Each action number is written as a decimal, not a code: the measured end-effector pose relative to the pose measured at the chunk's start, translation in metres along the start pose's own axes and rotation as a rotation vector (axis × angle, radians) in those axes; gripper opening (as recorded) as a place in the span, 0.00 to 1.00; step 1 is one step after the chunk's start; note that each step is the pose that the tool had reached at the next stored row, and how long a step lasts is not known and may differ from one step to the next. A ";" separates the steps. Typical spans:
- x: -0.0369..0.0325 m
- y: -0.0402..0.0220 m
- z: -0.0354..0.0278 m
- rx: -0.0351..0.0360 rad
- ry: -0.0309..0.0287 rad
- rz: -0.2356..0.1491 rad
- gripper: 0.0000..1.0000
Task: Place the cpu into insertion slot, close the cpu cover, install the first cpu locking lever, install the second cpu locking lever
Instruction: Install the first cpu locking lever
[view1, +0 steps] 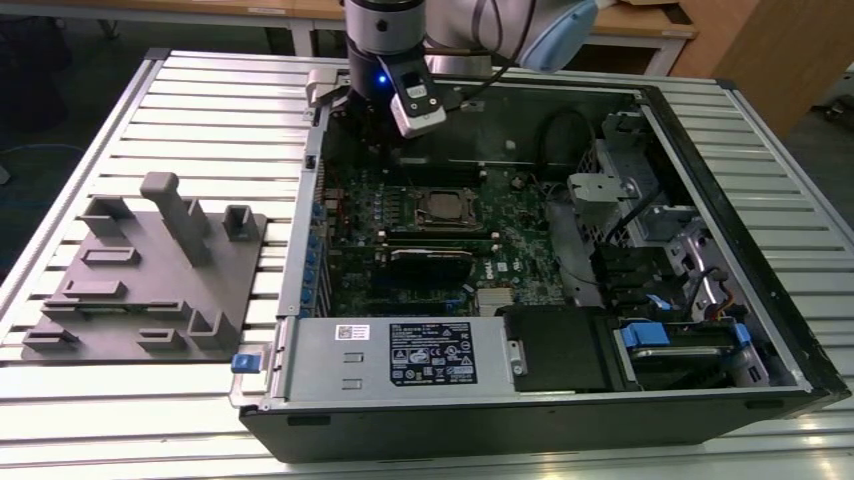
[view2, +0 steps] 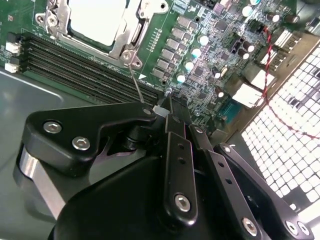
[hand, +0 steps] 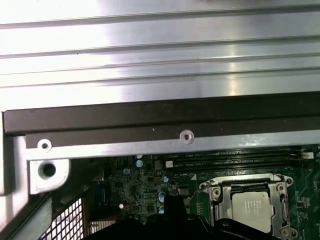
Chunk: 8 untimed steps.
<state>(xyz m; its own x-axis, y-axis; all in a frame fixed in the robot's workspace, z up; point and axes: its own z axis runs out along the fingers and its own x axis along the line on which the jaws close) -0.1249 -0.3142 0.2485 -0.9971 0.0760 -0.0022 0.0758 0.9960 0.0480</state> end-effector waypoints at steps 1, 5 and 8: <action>-0.0002 0.0006 0.0000 0.0000 -0.0001 0.000 0.11; -0.0036 0.0025 0.0002 -0.0001 0.0000 0.000 0.11; -0.0065 0.0036 0.0002 -0.0001 0.0000 0.000 0.11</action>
<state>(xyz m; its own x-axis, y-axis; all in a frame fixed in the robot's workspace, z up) -0.1181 -0.3111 0.2485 -0.9971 0.0759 -0.0023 0.0757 0.9960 0.0481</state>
